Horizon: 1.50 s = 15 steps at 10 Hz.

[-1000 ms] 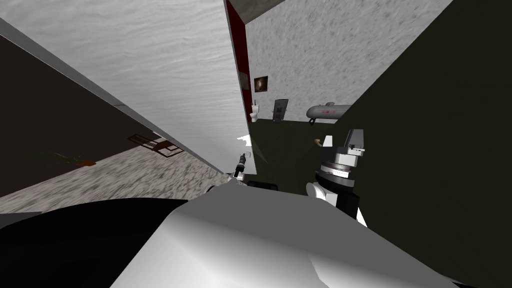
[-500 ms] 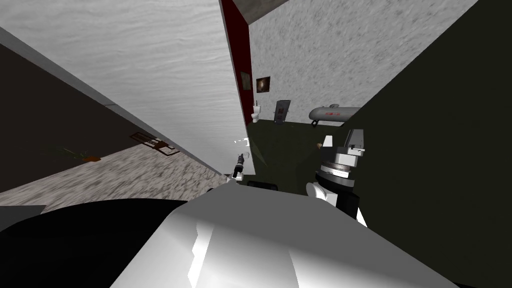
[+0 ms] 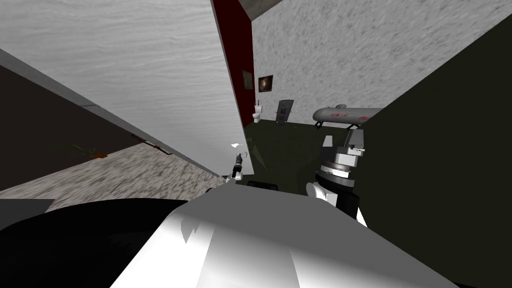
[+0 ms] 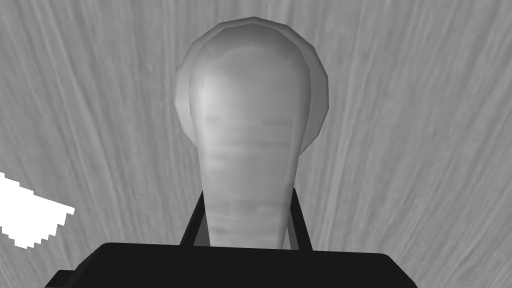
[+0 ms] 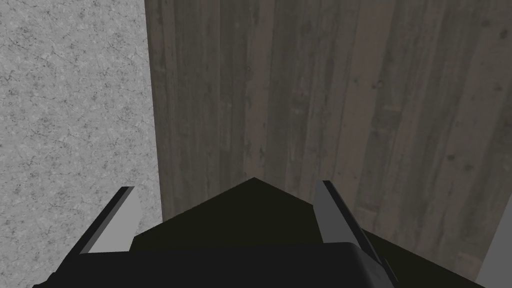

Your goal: Push the door open

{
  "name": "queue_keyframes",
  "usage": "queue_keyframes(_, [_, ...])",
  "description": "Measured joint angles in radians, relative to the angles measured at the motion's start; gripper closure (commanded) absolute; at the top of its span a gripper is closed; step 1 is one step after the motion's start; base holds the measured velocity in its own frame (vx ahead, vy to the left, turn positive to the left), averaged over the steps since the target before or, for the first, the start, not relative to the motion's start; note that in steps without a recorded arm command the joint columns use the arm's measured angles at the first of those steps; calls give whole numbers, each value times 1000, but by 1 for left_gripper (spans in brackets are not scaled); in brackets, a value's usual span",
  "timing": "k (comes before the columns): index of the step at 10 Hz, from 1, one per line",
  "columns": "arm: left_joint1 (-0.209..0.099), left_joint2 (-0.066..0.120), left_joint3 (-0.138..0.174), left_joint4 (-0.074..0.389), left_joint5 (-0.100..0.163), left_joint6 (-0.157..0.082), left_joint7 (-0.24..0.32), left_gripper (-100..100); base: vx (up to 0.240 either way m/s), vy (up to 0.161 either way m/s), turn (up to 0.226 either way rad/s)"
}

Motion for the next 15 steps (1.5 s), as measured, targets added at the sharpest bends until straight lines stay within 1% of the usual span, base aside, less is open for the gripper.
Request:
queue_keyframes(2, [2,2,20,-1,10,1,-5,100,108,-63,55])
queue_keyframes(3, [2,5,23,-1,12,0,-5,100,96,-43,47])
queue_keyframes(4, [8,6,30,-7,16,4,-8,100,169,-38,54])
queue_keyframes(5, [10,6,37,-1,20,5,-10,100,165,-32,35])
queue_keyframes(7, [19,5,53,-13,29,9,-18,100,195,-62,50])
queue_keyframes(8, [17,8,62,-8,35,6,-21,100,232,-67,58])
queue_keyframes(9, [7,12,75,10,42,-1,-24,100,214,-54,54])
queue_keyframes(10, [8,13,87,5,49,-1,-30,100,197,-56,44])
queue_keyframes(12, [5,21,107,9,61,-4,-34,100,192,-65,58])
queue_keyframes(13, [11,19,118,1,67,0,-40,100,180,-54,51])
queue_keyframes(15, [12,23,131,2,74,-2,-45,100,100,-3,44])
